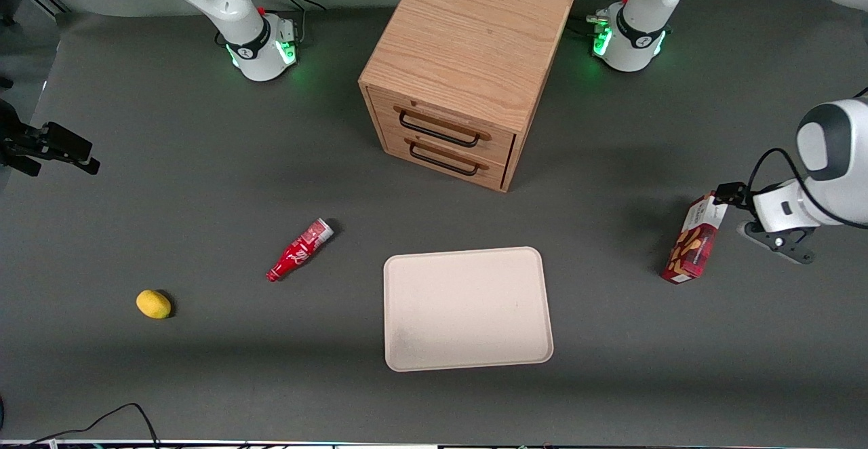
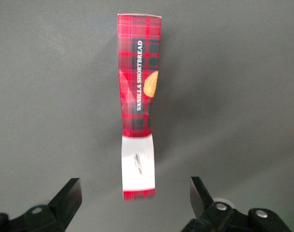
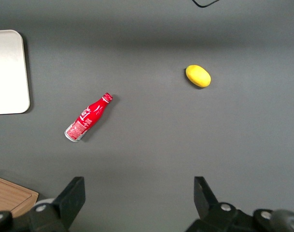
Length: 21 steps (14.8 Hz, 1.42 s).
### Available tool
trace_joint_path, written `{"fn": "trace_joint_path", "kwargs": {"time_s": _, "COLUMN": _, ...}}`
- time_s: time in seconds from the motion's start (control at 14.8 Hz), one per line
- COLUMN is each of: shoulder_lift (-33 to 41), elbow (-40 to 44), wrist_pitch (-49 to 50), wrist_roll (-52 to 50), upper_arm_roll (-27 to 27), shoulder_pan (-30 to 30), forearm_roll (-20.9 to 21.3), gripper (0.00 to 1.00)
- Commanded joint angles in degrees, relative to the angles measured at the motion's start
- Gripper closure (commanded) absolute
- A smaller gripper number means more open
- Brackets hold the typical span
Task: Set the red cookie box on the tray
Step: 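Lower the open left gripper over the red shortbread box's end, then close the left gripper on the end of the red box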
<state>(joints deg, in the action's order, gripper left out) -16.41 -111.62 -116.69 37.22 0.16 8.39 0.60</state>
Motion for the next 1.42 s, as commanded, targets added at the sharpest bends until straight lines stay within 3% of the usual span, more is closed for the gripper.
{"fn": "trace_joint_path", "kwargs": {"time_s": 0.0, "shoulder_lift": -0.1, "elbow": -6.7, "wrist_pitch": -10.1, "wrist_roll": 1.2, "upper_arm_roll": -0.2, "shoulder_pan": 0.3, "forearm_roll": -1.4, "gripper": 0.00}}
{"fn": "trace_joint_path", "kwargs": {"time_s": 0.14, "shoulder_lift": -1.1, "elbow": -9.1, "wrist_pitch": -14.5, "wrist_roll": 1.2, "upper_arm_roll": -0.2, "shoulder_pan": 0.3, "forearm_roll": -1.7, "gripper": 0.00}}
{"fn": "trace_joint_path", "kwargs": {"time_s": 0.2, "shoulder_lift": -1.3, "elbow": -9.8, "wrist_pitch": -15.9, "wrist_roll": 1.2, "upper_arm_roll": -0.2, "shoulder_pan": 0.2, "forearm_roll": -1.7, "gripper": 0.21}}
{"fn": "trace_joint_path", "kwargs": {"time_s": 0.41, "shoulder_lift": -2.8, "elbow": -10.0, "wrist_pitch": -18.0, "wrist_roll": 0.7, "upper_arm_roll": -0.2, "shoulder_pan": 0.2, "forearm_roll": -1.8, "gripper": 0.56}}
{"fn": "trace_joint_path", "kwargs": {"time_s": 0.61, "shoulder_lift": -4.0, "elbow": -10.1, "wrist_pitch": -20.2, "wrist_roll": 0.7, "upper_arm_roll": -0.3, "shoulder_pan": 0.1, "forearm_roll": -3.3, "gripper": 0.59}}
{"fn": "trace_joint_path", "kwargs": {"time_s": 0.74, "shoulder_lift": -4.2, "elbow": -10.2, "wrist_pitch": -20.6, "wrist_roll": 0.7, "upper_arm_roll": -0.3, "shoulder_pan": 0.1, "forearm_roll": -3.6, "gripper": 1.00}}
{"fn": "trace_joint_path", "kwargs": {"time_s": 1.35, "shoulder_lift": -1.4, "elbow": -7.8, "wrist_pitch": -15.2, "wrist_roll": 0.9, "upper_arm_roll": -0.2, "shoulder_pan": 0.3, "forearm_roll": -3.6, "gripper": 1.00}}
